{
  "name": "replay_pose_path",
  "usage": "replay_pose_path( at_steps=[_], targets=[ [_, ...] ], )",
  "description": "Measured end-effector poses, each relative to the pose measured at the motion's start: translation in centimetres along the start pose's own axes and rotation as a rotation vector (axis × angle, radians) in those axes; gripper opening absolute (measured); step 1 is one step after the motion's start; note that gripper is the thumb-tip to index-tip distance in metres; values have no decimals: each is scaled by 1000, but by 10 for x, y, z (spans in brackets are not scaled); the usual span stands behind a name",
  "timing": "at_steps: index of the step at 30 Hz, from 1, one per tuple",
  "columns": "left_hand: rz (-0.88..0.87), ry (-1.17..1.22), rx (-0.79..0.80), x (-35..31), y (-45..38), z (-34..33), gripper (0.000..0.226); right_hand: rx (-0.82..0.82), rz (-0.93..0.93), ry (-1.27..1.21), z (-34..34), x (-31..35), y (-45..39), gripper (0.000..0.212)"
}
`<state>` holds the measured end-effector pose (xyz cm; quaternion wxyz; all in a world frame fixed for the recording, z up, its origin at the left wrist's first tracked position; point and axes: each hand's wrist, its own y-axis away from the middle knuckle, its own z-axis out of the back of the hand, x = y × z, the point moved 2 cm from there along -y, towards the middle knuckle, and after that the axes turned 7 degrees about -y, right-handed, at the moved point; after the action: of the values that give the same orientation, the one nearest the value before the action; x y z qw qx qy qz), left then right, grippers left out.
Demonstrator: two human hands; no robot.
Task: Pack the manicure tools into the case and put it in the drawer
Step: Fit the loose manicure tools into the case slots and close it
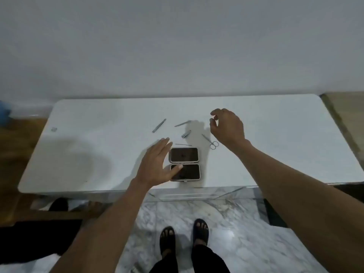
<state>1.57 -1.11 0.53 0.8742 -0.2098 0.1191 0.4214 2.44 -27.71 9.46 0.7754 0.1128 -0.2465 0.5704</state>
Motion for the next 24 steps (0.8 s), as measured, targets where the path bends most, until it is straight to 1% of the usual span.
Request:
replay_pose_path(
  at_steps=[1,4,7,11,17,20,24],
  targets=[
    [-24,4,11,3,4,-6,86,7,-39,-1,-3,-4,1,29],
    [-3,5,98,10,15,-16,100,11,-149,10,-18,-23,5,26],
    [-35,-24,152,14,19,-22,109,29,-225,26,-33,-37,8,27],
    [-84,-93,189,17,18,-25,112,29,-301,29,-47,-51,9,30],
    [-87,-115,193,20,19,-30,116,18,-377,12,-63,-53,1,28],
    [-83,-108,213,20,19,-30,118,-10,-428,-2,-69,-49,-6,27],
    [-71,-122,241,21,18,-31,121,-62,-493,-48,-72,-45,-13,21]
  ],
)
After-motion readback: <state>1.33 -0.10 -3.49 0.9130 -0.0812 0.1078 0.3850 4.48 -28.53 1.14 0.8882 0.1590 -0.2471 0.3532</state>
